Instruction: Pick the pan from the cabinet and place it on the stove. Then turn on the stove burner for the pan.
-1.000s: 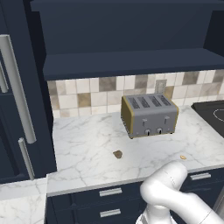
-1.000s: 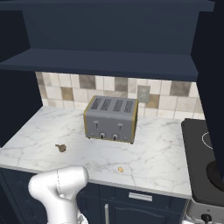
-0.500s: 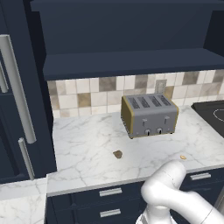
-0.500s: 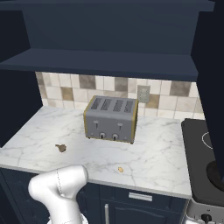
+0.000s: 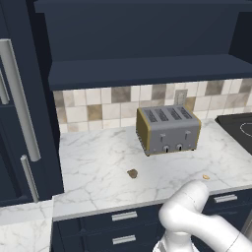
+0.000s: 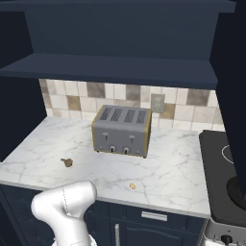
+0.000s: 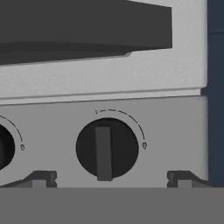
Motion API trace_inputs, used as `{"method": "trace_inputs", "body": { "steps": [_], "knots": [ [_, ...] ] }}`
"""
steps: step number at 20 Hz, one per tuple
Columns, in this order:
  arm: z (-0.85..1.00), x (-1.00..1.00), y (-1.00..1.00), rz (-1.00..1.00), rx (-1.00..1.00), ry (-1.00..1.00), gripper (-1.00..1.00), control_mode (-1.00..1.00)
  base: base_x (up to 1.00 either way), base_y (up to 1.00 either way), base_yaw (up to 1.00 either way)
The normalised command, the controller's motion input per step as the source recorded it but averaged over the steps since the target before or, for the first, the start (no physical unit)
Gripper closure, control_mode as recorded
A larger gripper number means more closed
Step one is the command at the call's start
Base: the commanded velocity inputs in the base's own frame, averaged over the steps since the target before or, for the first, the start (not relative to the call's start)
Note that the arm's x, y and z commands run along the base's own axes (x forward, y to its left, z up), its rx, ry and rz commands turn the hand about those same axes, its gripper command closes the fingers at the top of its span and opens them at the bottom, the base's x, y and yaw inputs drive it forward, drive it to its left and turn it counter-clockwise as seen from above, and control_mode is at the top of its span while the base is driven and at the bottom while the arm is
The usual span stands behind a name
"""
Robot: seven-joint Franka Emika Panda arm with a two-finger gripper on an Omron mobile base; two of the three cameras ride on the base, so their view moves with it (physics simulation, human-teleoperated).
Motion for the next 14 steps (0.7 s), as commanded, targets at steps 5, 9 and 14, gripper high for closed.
{"method": "trace_inputs", "body": {
  "steps": [5,9,14],
  "knots": [
    [-0.02,0.01,0.0,0.0,0.0,0.0,-1.0,-1.0,0.0,0.0,0.0],
    [-0.03,0.03,0.03,0.0,0.0,0.0,-1.0,-1.0,0.0,0.0,0.0],
    [-0.02,0.02,0.07,0.0,0.0,0.0,-1.0,-1.0,0.0,0.0,0.0]
  ]
}}
